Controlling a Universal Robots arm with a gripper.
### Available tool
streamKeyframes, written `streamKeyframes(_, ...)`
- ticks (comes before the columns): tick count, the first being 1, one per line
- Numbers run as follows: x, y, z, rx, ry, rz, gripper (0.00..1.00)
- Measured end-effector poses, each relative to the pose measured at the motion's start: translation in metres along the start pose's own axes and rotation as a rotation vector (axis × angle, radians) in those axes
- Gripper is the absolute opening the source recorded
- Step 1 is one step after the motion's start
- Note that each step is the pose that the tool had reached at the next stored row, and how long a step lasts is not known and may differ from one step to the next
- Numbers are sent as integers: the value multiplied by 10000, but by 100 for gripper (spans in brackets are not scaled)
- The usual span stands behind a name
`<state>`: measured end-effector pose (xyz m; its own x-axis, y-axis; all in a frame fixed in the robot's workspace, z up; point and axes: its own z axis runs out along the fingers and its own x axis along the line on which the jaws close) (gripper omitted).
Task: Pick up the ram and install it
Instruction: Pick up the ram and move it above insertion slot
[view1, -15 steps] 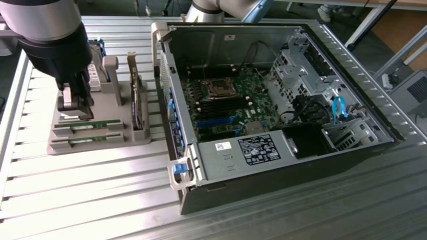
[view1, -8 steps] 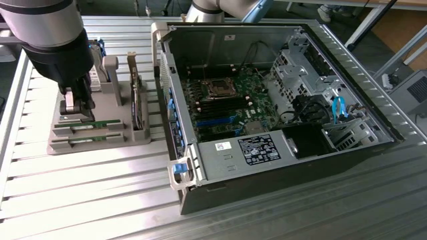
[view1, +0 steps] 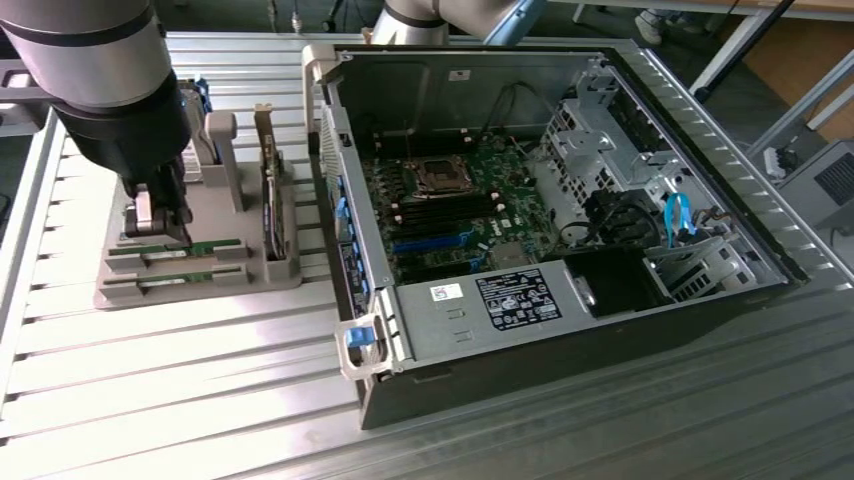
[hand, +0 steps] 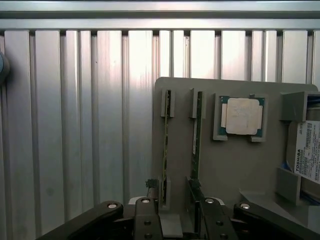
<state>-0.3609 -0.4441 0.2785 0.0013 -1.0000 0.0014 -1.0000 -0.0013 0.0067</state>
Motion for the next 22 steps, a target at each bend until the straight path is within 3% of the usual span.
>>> streamKeyframes(13, 0, -1, 135, 1, -1, 0, 35)
streamKeyframes(22, -1, 2, 347, 0, 0, 0, 35)
